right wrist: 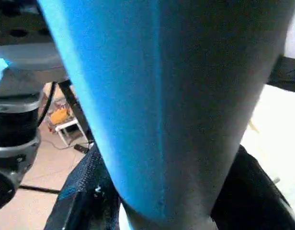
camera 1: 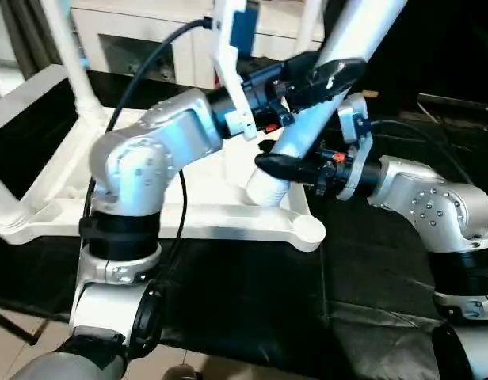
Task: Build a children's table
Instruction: Pick table leg
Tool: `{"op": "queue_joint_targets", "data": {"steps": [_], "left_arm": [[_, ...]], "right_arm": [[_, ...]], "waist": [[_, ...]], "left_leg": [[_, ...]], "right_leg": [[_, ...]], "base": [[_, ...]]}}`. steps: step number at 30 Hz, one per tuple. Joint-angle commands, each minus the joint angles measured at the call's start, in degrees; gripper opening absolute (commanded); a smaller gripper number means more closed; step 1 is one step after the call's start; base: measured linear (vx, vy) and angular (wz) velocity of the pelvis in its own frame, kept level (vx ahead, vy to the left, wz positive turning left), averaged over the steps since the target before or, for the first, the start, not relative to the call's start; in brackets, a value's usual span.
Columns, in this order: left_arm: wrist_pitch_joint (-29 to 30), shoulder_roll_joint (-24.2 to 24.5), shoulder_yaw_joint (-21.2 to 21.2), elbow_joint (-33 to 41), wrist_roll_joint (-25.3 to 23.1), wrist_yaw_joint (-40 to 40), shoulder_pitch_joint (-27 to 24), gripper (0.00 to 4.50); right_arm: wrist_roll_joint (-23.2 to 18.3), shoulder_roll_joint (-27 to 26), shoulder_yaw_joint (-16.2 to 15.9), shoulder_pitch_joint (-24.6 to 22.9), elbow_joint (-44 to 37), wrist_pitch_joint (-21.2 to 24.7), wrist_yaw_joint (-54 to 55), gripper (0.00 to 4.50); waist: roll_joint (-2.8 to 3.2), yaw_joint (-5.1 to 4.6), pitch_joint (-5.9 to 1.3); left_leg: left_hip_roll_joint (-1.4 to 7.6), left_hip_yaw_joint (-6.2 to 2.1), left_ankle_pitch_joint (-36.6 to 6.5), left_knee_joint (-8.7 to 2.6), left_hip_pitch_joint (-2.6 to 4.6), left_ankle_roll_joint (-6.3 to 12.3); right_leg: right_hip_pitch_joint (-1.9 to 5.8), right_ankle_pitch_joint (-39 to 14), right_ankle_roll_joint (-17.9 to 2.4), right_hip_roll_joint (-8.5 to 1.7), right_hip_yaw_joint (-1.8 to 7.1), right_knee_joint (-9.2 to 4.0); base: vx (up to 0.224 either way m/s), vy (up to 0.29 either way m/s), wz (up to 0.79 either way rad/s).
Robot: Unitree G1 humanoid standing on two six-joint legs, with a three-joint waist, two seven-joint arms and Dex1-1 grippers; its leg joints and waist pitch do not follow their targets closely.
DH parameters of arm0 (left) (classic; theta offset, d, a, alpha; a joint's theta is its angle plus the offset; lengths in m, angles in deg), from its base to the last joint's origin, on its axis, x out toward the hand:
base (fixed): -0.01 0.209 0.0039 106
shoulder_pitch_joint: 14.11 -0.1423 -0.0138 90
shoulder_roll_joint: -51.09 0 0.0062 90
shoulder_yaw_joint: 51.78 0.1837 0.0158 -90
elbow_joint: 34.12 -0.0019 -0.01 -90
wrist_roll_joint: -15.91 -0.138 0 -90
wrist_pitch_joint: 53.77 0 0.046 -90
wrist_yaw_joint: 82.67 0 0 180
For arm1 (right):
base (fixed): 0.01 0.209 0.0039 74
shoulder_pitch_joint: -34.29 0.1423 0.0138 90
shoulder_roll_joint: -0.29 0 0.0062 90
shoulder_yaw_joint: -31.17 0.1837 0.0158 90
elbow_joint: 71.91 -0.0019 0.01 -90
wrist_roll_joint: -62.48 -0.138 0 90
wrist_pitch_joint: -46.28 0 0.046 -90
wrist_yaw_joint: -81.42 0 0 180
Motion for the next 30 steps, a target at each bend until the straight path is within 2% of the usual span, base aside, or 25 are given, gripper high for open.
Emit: {"op": "queue_joint_targets", "data": {"steps": [1,3,7,10,11,12,13,14,15,16,17,19,20,21,22,24,26,27,29,30], "left_arm": [[1.3,-1.5,1.4,2.3,3.5,2.3,1.2,3.43],[0.4,-2.0,-0.1,1.5,3.6,0.9,1.7,3.66],[-2.9,-0.6,-2.0,-0.6,1.5,0.9,2.2,3.82],[-6.4,3.6,-2.0,-3.7,-2.7,3.3,1.7,3.83],[-8.7,6.6,-0.1,-5.1,-6.2,5.2,0.7,3.83],[-8.7,6.7,-0.1,-5.1,-6.2,5.3,0.7,3.83],[-9.9,8.7,1.8,-5.9,-8.6,6.5,-0.2,3.83],[-10.7,10.0,3.1,-6.4,-10.0,7.3,-0.8,3.83],[-12.1,12.2,5.5,-7.2,-12.6,8.8,-1.8,3.83],[-13.8,14.4,8.1,-8.4,-15.2,10.5,-2.9,3.83],[-15.2,16.3,10.5,-9.2,-17.3,12.0,-3.9,3.83],[-17.8,19.1,14.1,-10.4,-20.4,14.8,-5.5,3.83],[-19.6,20.2,15.9,-11.0,-22.0,16.5,-6.2,3.83],[-20.8,20.9,17.1,-11.3,-22.9,17.7,-6.8,3.83],[-23.8,22.1,19.6,-12.3,-25.1,21.0,-8.1,3.83],[-26.7,23.0,22.0,-13.5,-27.3,24.0,-9.4,3.83],[-28.6,23.3,24.5,-15.7,-29.1,26.5,-10.3,3.83],[-29.7,23.4,25.6,-17.0,-30.1,27.4,-10.4,3.83],[-32.8,23.6,28.5,-20.8,-32.6,29.7,-10.3,3.83],[-33.5,23.6,29.1,-21.7,-33.1,30.2,-10.2,3.83]], "right_arm": [[0.9,0.1,0.9,-0.5,2.1,0.5,2.2,2.01],[1.1,-0.1,1.0,-0.8,2.2,0.1,2.8,1.96],[2.4,-0.5,2.1,-1.2,2.9,-0.7,6.1,1.91],[5.3,-0.8,4.5,-2.3,3.6,-3.7,12.1,1.91],[8.2,-0.9,4.9,-3.4,3.4,-8.1,14.5,1.91],[8.3,-0.9,4.9,-3.4,3.4,-8.2,14.5,1.91],[9.5,-0.6,4.8,-4.1,3.3,-8.9,15.6,1.91],[10.1,-0.3,4.7,-4.5,3.2,-9.1,16.2,1.91],[11.8,0.4,4.1,-5.5,2.9,-10.3,16.9,1.91],[12.6,0.6,4.2,-6.6,2.4,-10.9,17.8,1.91],[13.1,0.7,4.4,-7.5,1.7,-11.6,18.5,1.91],[13.4,0.5,5.1,-9.0,0.2,-12.5,19.6,1.91],[13.7,0.4,5.2,-9.6,-0.4,-13.1,20.2,1.91],[13.7,0.3,5.4,-10.1,-0.9,-13.2,20.6,1.91],[13.9,-0.3,6.0,-11.3,-2.1,-13.7,21.9,1.91],[13.9,-1.0,6.3,-12.6,-3.4,-14.5,22.4,1.91],[14.0,-1.6,5.9,-14.5,-5.5,-15.1,22.6,1.91],[14.1,-1.9,5.8,-15.2,-6.5,-15.3,22.7,1.91],[14.4,-1.9,4.8,-17.1,-8.5,-16.4,21.9,1.91],[14.6,-1.9,4.5,-17.4,-8.7,-16.6,21.7,1.91]], "waist": [[-0.36,0.02,-4.42],[-0.39,0.06,-4.47],[-0.55,-0.14,-4.42],[-0.45,-0.25,-4.35],[0.06,-0.23,-4.4],[-0.07,-0.32,-4.42],[0.34,-0.22,-4.49],[0.26,-0.42,-4.5],[1.09,-0.4,-4.58],[0.91,-0.51,-4.61],[1.27,-0.36,-4.64],[1.53,-0.37,-4.69],[1.3,-0.47,-4.71],[1.36,-0.48,-4.75],[1.88,-0.45,-4.69],[1.9,-0.6,-4.63],[2.79,-0.51,-4.64],[2.49,-0.61,-4.64],[2.76,-0.66,-4.53],[2.71,-0.55,-4.56]], "left_leg": [[1.6,-0.13,-3.5,-3.43,0.97,-0.88],[1.6,-0.09,-3.6,-3.37,0.89,-1.25],[1.36,-0.17,-3.1,-3.41,0.6,-0.78],[1.29,-0.19,-3.5,-3.58,0.77,-1.54],[1.43,-0.24,-4.4,-3.7,1.07,-2.51],[1.4,-0.26,-4.3,-3.72,0.98,-2.79],[1.48,-0.42,-4.3,-3.82,1.12,-3.19],[1.48,-0.32,-4.3,-3.84,1.1,-3.24],[1.49,-0.44,-4.4,-3.82,1.21,-3.57],[1.5,-0.36,-4.6,-3.81,1.19,-3.59],[1.53,-0.41,-4.7,-3.82,1.27,-3.52],[1.44,-0.45,-5.4,-3.91,1.26,-3.74],[1.49,-0.48,-5.7,-3.98,1.19,-3.71],[1.49,-0.47,-5.7,-3.99,1.18,-3.91],[1.54,-0.58,-5.9,-4.0,1.25,-3.89],[1.52,-0.45,-6.6,-4.06,1.15,-3.96],[1.54,-0.46,-7.9,-4.02,1.31,-4.12],[1.55,-0.51,-8.5,-4.09,1.21,-4.06],[1.4,-0.47,-9.5,-4.14,1.11,-3.53],[1.39,-0.48,-9.3,-4.1,1.09,-3.48]], "right_leg": [[2.95,-0.9,-13.2,-4.07,2.16,-3.54],[2.99,-0.5,-13.6,-4.04,2.15,-3.48],[3.3,-0.2,-12.1,-3.96,2.19,-3.61],[3.06,-2.8,-10.2,-3.93,2.24,-3.98],[2.72,-4.4,-8.9,-3.92,2.28,-4.08],[2.81,-4.3,-8.5,-3.85,2.25,-4.05],[2.75,-3.8,-8.1,-3.88,2.2,-3.87],[2.77,-3.2,-8.2,-3.77,2.21,-3.81],[2.66,-1.7,-8.6,-3.69,2.19,-3.47],[2.67,-0.6,-8.9,-3.65,2.19,-3.54],[2.58,0.2,-8.9,-3.67,2.23,-3.48],[2.67,0.5,-9.0,-3.64,2.19,-3.43],[2.78,0.7,-9.2,-3.71,2.21,-3.53],[2.83,1.0,-9.4,-3.7,2.19,-3.36],[2.6,0.9,-9.6,-3.79,2.17,-3.79],[2.72,1.2,-10.0,-3.76,2.27,-3.47],[2.47,0.3,-10.6,-3.88,2.26,-3.55],[2.71,0.1,-10.7,-3.87,2.27,-3.49],[2.69,-2.3,-10.2,-3.92,2.39,-3.98],[2.75,-3.0,-10.1,-3.99,2.41,-4.07]], "base": [[0.0,0.0,0.0],[0.0,0.0,0.0],[0.0,0.0,0.0],[0.0,0.0,0.0],[0.0,0.0,0.0],[0.0,0.0,0.0],[0.0,0.0,0.0],[0.0,0.0,0.0],[0.0,0.0,0.0],[0.0,0.0,0.0],[0.0,0.0,0.0],[0.0,0.0,0.0],[0.0,0.0,0.0],[0.0,0.0,0.0],[0.0,0.0,0.0],[0.0,0.0,0.0],[0.0,0.0,0.0],[0.0,0.0,0.0],[0.0,0.0,0.0],[0.0,0.0,0.0]]}}
